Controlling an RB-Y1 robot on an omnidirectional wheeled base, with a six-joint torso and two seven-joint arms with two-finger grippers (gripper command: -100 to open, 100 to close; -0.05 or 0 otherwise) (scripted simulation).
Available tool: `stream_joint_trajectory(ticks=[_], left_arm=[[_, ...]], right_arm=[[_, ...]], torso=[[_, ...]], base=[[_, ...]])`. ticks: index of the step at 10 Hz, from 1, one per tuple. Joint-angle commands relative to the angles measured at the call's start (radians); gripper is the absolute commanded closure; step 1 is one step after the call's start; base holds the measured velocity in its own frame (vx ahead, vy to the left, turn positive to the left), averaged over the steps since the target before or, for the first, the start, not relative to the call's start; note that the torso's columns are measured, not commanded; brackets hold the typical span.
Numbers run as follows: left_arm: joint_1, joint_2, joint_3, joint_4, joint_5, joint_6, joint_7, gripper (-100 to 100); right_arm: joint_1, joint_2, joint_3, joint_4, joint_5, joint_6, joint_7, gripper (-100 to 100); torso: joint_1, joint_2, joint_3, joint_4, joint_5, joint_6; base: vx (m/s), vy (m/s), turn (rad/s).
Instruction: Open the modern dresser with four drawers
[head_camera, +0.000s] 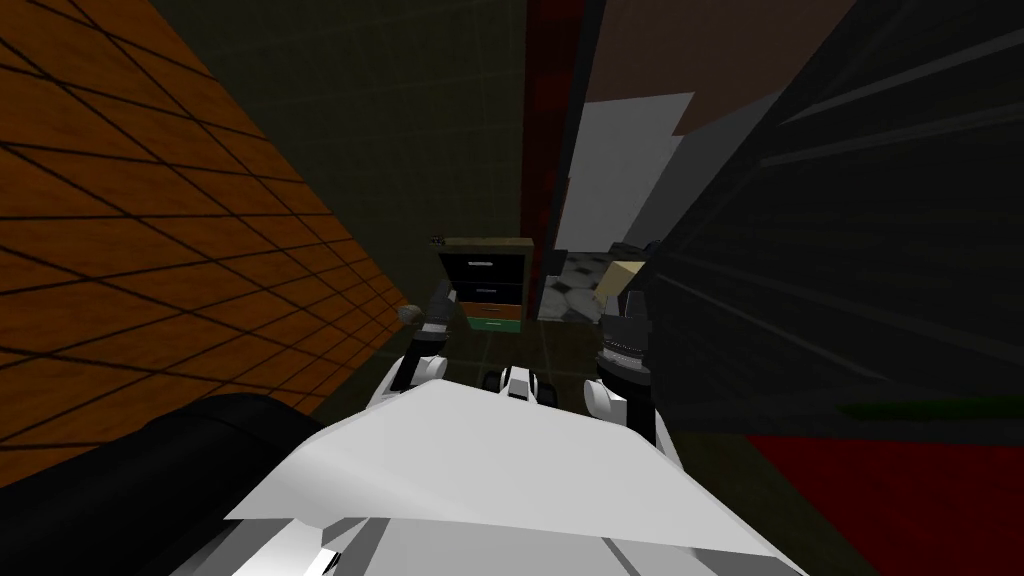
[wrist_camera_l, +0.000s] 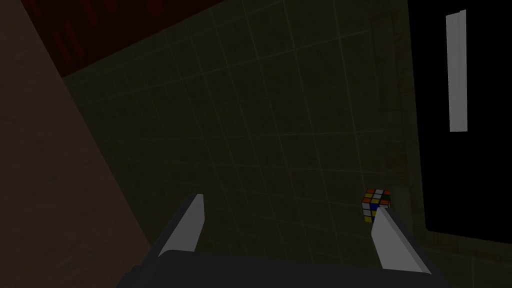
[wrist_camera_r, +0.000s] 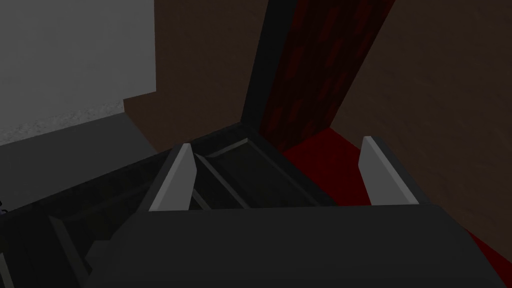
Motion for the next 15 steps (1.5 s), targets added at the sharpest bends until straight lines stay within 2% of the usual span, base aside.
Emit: stream_joint_trajectory(ticks=[1, 6, 7, 15], left_arm=[[-0.001, -0.006, 0.021, -0.001, 0.008, 0.046, -0.002, -100], [-0.004, -0.021, 0.052, -0.005, 0.019, 0.126, -0.007, -100], [-0.005, -0.02, 0.065, -0.007, 0.023, 0.157, -0.009, -100], [-0.009, -0.003, 0.119, -0.014, 0.042, 0.293, -0.019, -100]], right_arm=[[0.0, 0.0, 0.0, 0.0, 0.0, 0.0, 0.0, 0], [0.0, 0.0, 0.0, 0.0, 0.0, 0.0, 0.0, 0], [0.0, 0.0, 0.0, 0.0, 0.0, 0.0, 0.0, 0], [0.0, 0.0, 0.0, 0.0, 0.0, 0.0, 0.0, 0]], torso=[[0.0, 0.001, 0.001, 0.0, 0.0, 0.0], [0.0, 0.001, 0.001, 0.001, 0.0, 0.0], [0.0, 0.001, 0.001, 0.0, 0.0, 0.0], [0.0, 0.0, 0.0, 0.0, 0.0, 0.0]], base=[[0.096, 0.013, -0.1], [0.086, 0.006, -0.102], [0.117, 0.001, -0.181], [0.098, 0.017, -0.108]])
